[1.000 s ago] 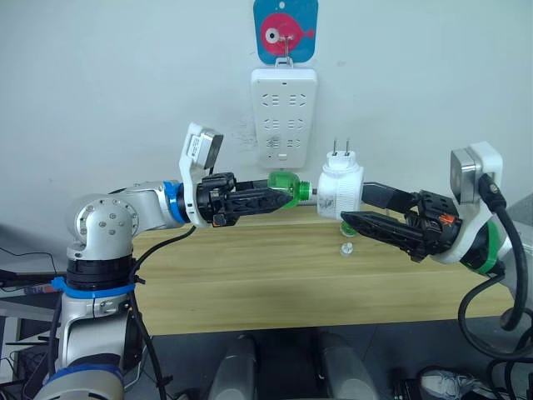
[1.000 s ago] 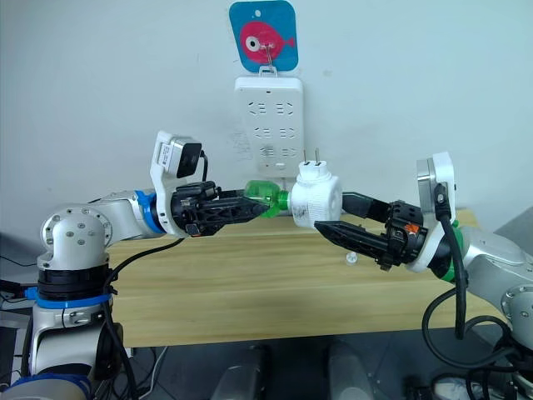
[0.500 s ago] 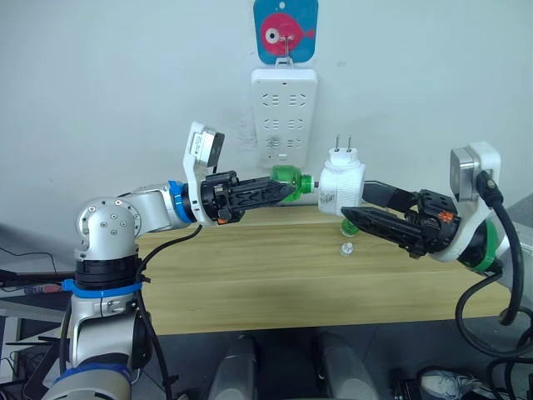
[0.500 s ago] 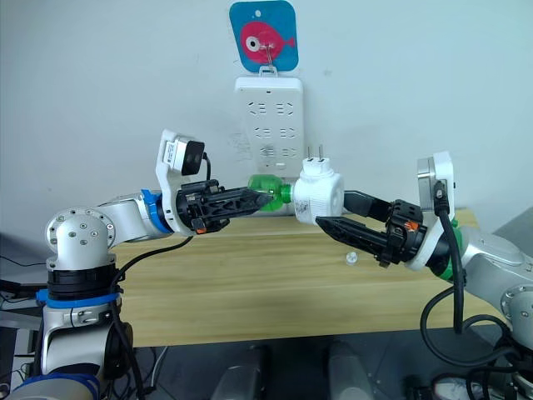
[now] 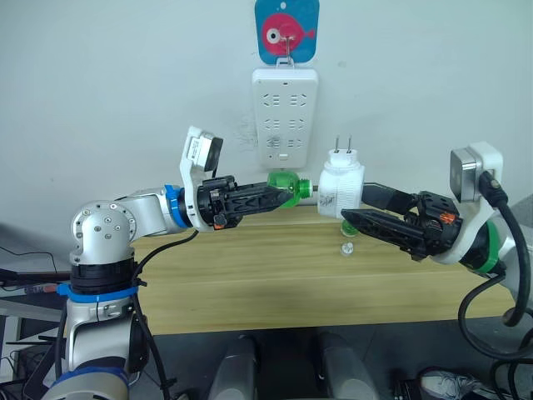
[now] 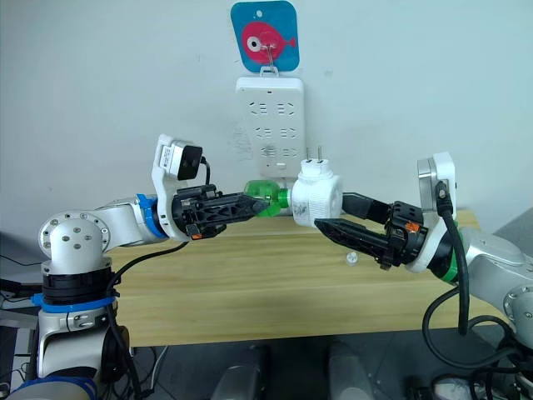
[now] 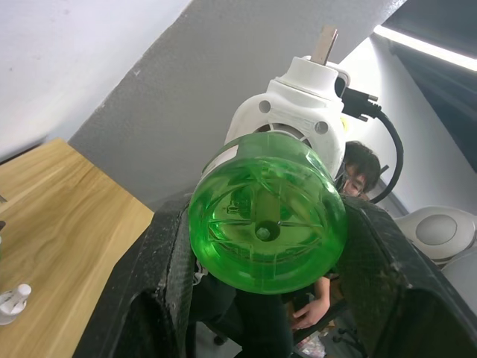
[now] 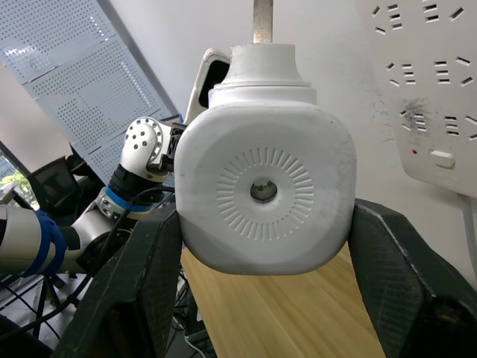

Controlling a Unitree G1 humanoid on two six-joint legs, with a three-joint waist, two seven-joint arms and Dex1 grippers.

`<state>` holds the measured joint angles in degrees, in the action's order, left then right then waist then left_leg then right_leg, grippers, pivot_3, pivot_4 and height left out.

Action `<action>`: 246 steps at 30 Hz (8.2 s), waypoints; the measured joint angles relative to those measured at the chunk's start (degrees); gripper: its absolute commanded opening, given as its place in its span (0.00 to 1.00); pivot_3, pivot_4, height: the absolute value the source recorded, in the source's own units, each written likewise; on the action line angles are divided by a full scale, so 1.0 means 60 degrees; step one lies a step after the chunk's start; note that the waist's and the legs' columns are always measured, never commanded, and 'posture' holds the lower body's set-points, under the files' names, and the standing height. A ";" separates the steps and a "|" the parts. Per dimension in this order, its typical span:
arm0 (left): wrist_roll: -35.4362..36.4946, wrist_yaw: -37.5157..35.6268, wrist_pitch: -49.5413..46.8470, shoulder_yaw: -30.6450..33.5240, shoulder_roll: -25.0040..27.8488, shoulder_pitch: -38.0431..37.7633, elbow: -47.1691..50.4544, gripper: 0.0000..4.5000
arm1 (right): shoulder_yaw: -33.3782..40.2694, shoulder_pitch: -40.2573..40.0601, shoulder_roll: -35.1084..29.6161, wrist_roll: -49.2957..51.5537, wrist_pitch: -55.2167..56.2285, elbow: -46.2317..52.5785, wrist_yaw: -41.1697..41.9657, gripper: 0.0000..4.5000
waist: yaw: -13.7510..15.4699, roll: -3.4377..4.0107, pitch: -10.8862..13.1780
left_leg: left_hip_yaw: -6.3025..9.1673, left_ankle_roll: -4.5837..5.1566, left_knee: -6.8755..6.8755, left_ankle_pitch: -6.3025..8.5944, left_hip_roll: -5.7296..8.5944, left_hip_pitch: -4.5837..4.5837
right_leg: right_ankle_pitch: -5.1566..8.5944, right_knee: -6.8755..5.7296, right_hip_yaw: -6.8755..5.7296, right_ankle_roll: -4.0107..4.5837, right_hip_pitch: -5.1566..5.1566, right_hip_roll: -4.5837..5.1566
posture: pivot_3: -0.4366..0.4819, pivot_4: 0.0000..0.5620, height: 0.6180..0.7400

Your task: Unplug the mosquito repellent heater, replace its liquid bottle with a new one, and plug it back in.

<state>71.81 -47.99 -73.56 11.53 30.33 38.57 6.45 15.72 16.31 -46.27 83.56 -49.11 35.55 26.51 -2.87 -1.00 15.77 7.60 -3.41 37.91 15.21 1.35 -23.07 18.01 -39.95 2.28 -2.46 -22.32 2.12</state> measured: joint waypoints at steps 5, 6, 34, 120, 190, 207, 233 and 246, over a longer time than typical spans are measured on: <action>-0.0201 -0.0311 0.0240 -0.0236 0.0196 -0.0122 0.0254 0.52 | -0.0005 -0.0006 -0.0043 0.0140 -0.0002 0.0005 -0.0003 0.65 | 0.0001 0.0001 -0.0003 | 0.0000 0.0000 0.0000 0.0000 0.0000 0.0000 | 0.0000 0.0000 0.0000 0.0000 0.0000 0.0000 | 0.46 0.36 0.94; -0.0201 -0.0327 0.0251 -0.0258 0.0206 -0.0124 0.0256 0.52 | -0.0003 -0.0006 -0.0071 0.0148 -0.0001 0.0005 0.0001 0.65 | 0.0002 0.0000 -0.0003 | 0.0001 0.0000 0.0000 0.0000 0.0000 0.0000 | 0.0000 0.0000 0.0000 0.0000 0.0000 0.0000 | 0.46 0.36 0.94; -0.0577 -0.1047 0.0578 -0.0768 0.0670 -0.0061 0.0341 0.52 | -0.0007 -0.0332 -0.0538 0.0124 -0.0050 -0.0133 0.0766 0.65 | 0.0014 0.0000 -0.0004 | 0.0000 0.0001 0.0000 0.0000 0.0000 0.0000 | 0.0000 -0.0001 0.0000 0.0000 0.0000 -0.0001 | 0.47 0.37 0.94; -0.1632 -0.1793 0.1509 -0.1718 -0.0119 -0.0213 0.0878 0.52 | -0.0946 0.0911 -0.1284 0.0320 -0.0866 -0.0250 0.1118 1.00 | 0.0024 -0.0015 -0.0024 | -0.0001 0.0001 0.0007 0.0000 0.0000 0.0001 | 0.0000 -0.0004 -0.0001 0.0000 0.0002 0.0000 | 0.46 0.36 0.94; -0.5023 -0.2393 0.5660 -0.2811 -0.0388 -0.0323 0.0378 0.52 | -0.0911 0.1240 -0.0463 -0.1984 -0.1267 -0.0086 0.2437 0.00 | 0.0147 -0.0015 -0.0063 | -0.0015 -0.0002 0.0019 -0.0001 0.0002 0.0007 | -0.0007 -0.0006 0.0007 -0.0007 0.0005 0.0004 | 0.43 0.35 0.94; -0.5062 -0.3583 0.5681 -0.3279 0.0005 -0.0795 0.1074 0.52 | -0.0854 0.1845 -0.0492 -0.1762 -0.1272 -0.1294 0.2044 0.00 | 0.0142 -0.0015 -0.0063 | -0.0012 0.0009 0.0018 0.0005 0.0002 0.0005 | -0.0007 -0.0007 0.0004 -0.0007 0.0005 0.0001 | 0.45 0.34 0.94; -0.4987 -0.2533 0.5584 -0.2802 -0.0434 -0.0545 0.1017 0.52 | 0.0430 0.1403 -0.0308 -0.1092 -0.1599 -0.1994 0.0398 0.09 | 0.0195 -0.0017 -0.0064 | -0.0013 0.0000 0.0019 0.0000 0.0005 -0.0003 | -0.0007 -0.0001 0.0001 -0.0007 0.0005 0.0003 | 0.44 0.33 0.94; -0.4671 -0.2073 0.5034 -0.2613 -0.0853 -0.0294 0.0460 0.52 | 0.1726 -0.1907 -0.1145 0.3118 -0.1872 -0.1749 -0.1346 1.00 | 0.0124 -0.0007 -0.0078 | -0.0029 0.0030 0.0022 0.0016 0.0002 0.0004 | -0.0008 -0.0015 0.0013 -0.0007 0.0008 -0.0001 | 0.42 0.32 0.94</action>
<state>43.78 -60.43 -43.35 -4.15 25.21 36.81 9.21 26.08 4.87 -53.14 102.27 -60.35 25.05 18.44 -2.13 -1.04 15.31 7.43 -3.24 38.05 15.30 1.36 -23.04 17.96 -40.04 2.36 -2.50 -22.27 2.11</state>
